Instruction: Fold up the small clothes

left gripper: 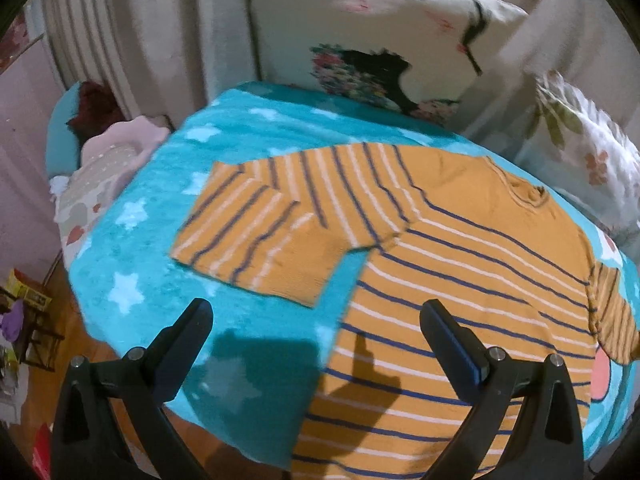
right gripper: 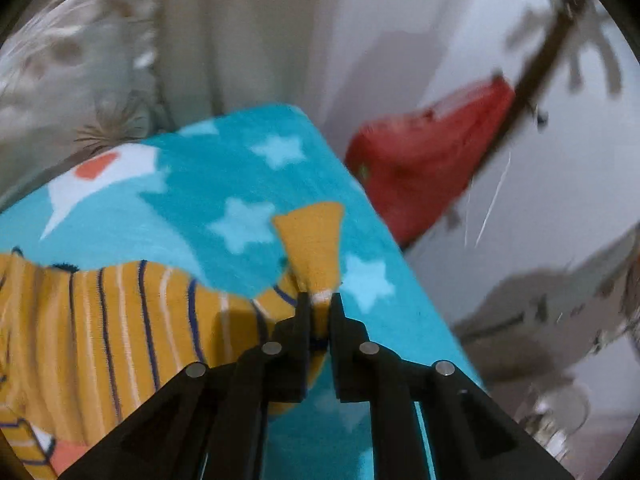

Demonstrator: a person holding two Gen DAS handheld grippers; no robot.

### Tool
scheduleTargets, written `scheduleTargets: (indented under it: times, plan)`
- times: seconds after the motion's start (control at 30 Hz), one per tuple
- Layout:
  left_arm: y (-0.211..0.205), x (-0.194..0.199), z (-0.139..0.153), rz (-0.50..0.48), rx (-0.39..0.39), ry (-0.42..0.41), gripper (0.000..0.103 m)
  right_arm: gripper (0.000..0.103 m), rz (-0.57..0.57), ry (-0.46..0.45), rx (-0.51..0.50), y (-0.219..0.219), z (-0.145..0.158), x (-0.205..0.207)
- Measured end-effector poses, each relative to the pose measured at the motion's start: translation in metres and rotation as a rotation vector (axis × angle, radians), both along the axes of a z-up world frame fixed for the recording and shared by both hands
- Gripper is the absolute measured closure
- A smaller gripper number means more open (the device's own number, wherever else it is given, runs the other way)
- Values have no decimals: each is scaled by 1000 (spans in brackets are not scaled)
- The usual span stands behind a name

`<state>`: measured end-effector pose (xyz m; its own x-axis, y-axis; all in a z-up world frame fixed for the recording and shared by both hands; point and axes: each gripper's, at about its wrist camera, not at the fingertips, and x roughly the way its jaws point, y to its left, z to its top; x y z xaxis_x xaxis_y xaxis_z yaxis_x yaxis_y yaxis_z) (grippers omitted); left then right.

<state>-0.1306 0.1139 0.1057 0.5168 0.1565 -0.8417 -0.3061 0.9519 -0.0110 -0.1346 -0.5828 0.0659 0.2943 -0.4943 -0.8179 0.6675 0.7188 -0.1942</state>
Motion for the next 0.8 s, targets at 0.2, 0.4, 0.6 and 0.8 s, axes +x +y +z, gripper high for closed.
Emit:
scheduleTargets:
  times: [0.2,0.4,0.6,0.8]
  plan:
    - [48,-17,3,106,39,10,0,59,-45,-99,32,8,3,-33]
    - [92,-15,-8,125,37,40,0,59,41,-128,92,65,3,-59]
    - [76,11,-29,-146,-71,29,0,49,140,-114,100,144,14,-70]
    - [35,30,-67,-494,-38,79,9,49,164,-74,101,218,15,-67]
